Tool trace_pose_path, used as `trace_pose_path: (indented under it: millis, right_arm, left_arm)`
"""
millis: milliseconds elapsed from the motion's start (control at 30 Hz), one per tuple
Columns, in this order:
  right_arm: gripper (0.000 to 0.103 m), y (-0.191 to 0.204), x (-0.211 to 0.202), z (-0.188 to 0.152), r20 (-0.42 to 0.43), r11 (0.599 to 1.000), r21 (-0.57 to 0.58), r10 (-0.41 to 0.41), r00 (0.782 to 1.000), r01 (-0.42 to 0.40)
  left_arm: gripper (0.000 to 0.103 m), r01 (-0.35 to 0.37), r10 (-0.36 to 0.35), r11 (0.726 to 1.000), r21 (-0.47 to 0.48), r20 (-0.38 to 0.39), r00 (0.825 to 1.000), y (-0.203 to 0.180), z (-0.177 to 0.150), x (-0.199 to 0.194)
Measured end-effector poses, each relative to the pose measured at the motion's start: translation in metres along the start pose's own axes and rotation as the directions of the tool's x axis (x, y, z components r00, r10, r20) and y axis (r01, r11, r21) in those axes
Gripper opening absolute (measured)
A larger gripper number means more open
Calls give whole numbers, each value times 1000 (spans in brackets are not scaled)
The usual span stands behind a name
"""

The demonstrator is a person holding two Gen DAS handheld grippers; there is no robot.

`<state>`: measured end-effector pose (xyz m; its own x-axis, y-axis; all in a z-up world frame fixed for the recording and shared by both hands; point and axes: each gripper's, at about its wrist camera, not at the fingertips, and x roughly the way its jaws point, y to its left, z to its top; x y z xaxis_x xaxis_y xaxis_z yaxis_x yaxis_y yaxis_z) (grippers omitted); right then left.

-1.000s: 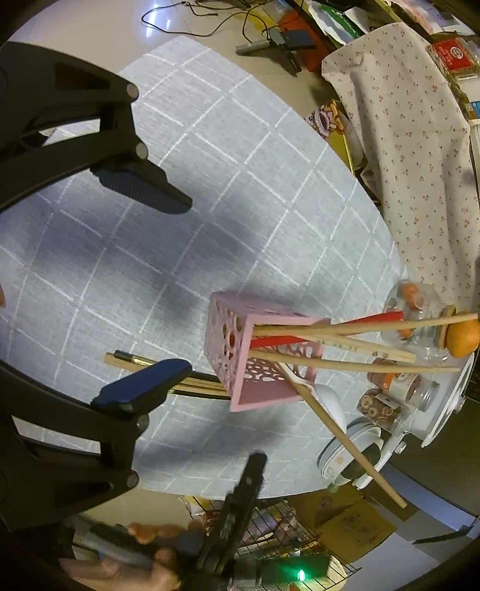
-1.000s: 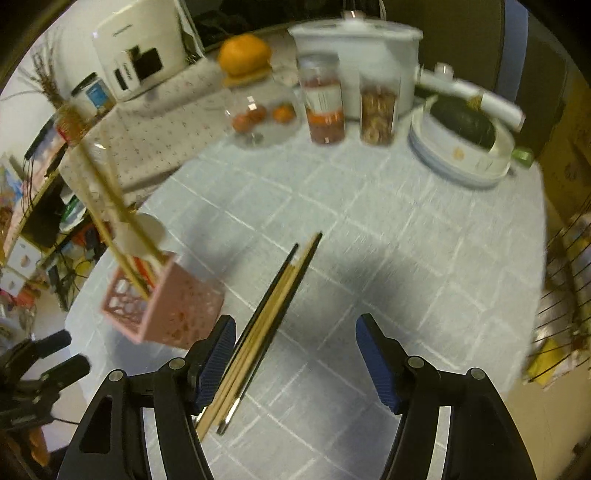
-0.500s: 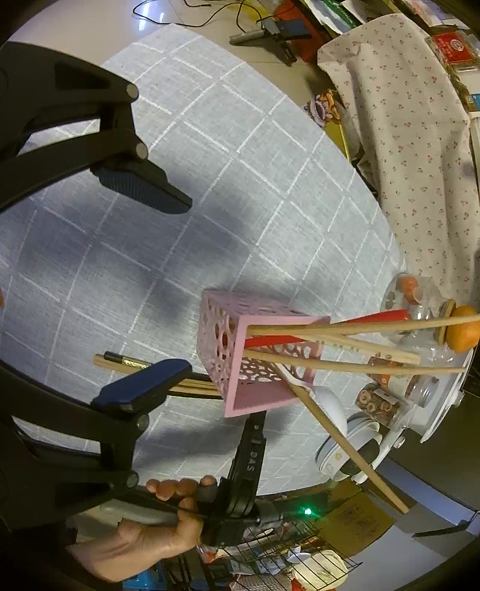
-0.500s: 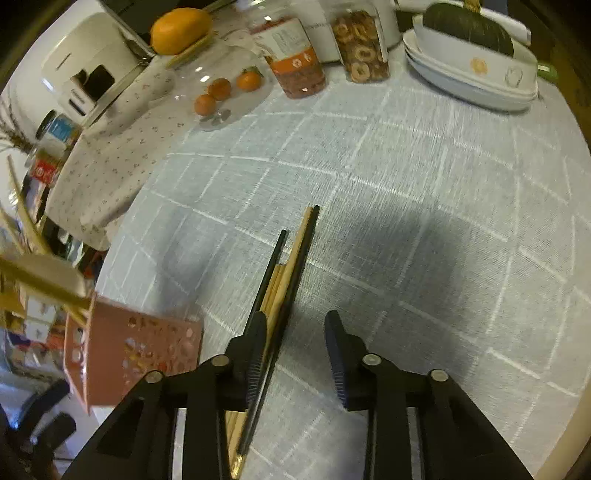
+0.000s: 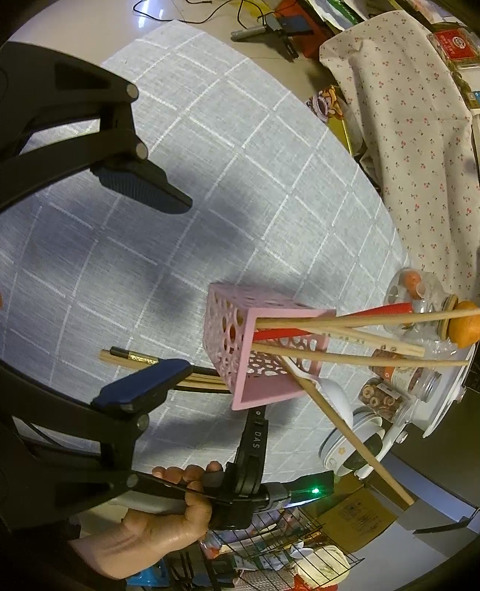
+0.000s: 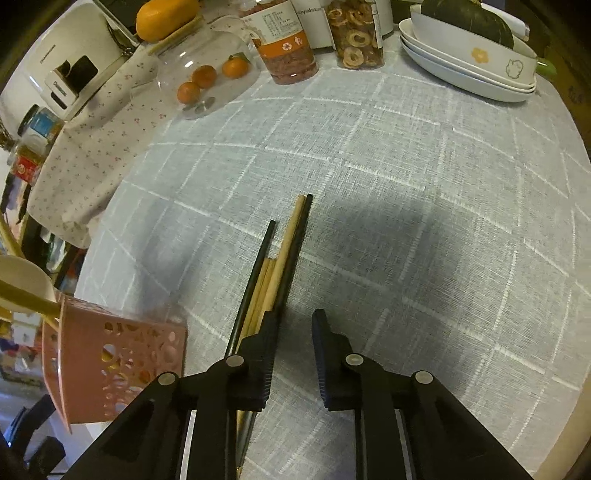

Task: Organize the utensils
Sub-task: 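Move the right tool down to the remaining chopsticks beside the basket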

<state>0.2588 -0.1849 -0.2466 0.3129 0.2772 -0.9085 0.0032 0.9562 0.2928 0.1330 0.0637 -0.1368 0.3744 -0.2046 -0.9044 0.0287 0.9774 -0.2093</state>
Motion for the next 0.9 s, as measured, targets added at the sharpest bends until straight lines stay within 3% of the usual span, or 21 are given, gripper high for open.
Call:
trace_pose_path:
  millis: [167, 333, 400, 567, 900]
  right_arm:
    - [22, 15, 2, 0, 23, 995, -66, -72, 997, 74]
    - [17, 5, 1, 1, -28, 989, -65, -132, 991, 130]
    - [17, -4, -2, 0, -40, 994, -23, -109, 993, 109]
    - [18, -22, -8, 4, -37, 994, 105, 35, 999, -31]
    - [18, 5, 1, 2, -41, 999, 32, 12, 999, -11]
  left_arm:
    - [81, 0, 0, 1000, 1, 10, 1000, -3, 0, -1]
    - [81, 11, -12, 1000, 6, 19, 1000, -6, -1, -6]
    - [81, 16, -16, 1000, 10, 27, 999, -7, -1, -8]
    - [81, 10, -10, 1000, 3, 39, 999, -7, -1, -10]
    - [81, 17, -17, 1000, 5, 30, 999, -7, 0, -9]
